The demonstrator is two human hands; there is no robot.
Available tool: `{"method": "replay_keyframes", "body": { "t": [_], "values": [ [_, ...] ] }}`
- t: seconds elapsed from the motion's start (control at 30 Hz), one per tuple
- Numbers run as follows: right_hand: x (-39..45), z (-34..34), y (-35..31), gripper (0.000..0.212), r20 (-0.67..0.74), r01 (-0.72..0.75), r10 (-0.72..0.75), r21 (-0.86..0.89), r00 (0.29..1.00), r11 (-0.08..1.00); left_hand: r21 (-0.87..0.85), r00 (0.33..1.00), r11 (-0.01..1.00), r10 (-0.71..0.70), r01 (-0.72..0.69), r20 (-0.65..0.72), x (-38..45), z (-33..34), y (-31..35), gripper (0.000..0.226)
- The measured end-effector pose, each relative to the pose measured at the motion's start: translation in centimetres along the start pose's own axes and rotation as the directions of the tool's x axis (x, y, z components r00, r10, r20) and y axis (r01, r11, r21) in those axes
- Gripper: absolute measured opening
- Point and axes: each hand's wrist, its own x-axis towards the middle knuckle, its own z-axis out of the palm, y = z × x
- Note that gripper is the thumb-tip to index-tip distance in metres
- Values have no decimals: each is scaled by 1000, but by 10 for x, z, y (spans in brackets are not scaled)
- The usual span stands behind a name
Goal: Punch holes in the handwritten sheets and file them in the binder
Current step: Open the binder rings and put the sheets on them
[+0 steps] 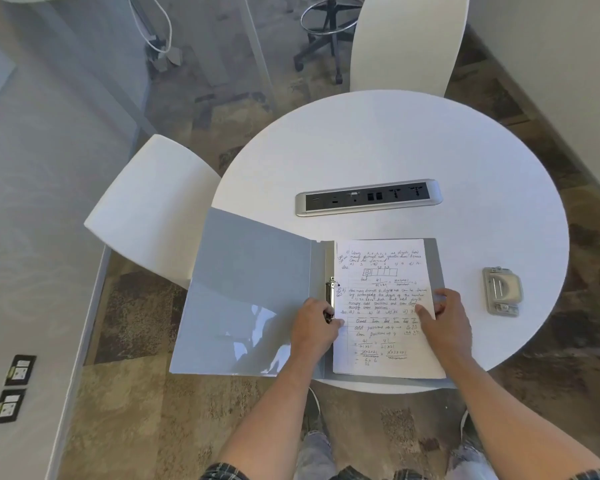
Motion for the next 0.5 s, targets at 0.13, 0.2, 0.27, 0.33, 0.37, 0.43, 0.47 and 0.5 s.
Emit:
{"method": "replay_keyframes", "body": {
  "t": [0.13, 0.2, 0.27, 0.33, 0.37, 0.43, 0.47, 0.5],
  "values": [
    [-4, 12, -9, 55, -83, 26, -52, -291, 995, 956, 30, 1000, 999, 19, -19, -8, 0, 3, -3, 21],
    [-6, 17, -13, 58, -125, 83, -148, -420, 981, 904, 27, 999, 999, 29, -29, -18, 1, 5, -4, 20],
    [-7, 21, -15, 62, -80, 189, -259, -485, 962, 854, 33, 999, 999, 36, -36, -26, 1, 6, -5, 20],
    [-10, 28, -20, 65, 42, 312, -330, -452, 943, 836, 48, 998, 998, 50, -49, -32, 1, 7, -6, 20],
    [-12, 31, -25, 66, 111, 372, -360, -409, 926, 833, 53, 998, 997, 57, -56, -30, 1, 6, -6, 20],
    [-17, 40, -31, 68, 258, 534, -470, -328, 844, 779, 88, 997, 993, 81, -79, -21, 2, 5, -6, 17],
    [-19, 45, -32, 70, 345, 630, -535, -302, 772, 715, 104, 996, 991, 91, -89, -10, 3, 4, -6, 18],
    [-21, 49, -33, 72, 438, 710, -572, -284, 694, 644, 105, 996, 990, 93, -93, 2, 3, 3, -6, 22]
  ]
}}
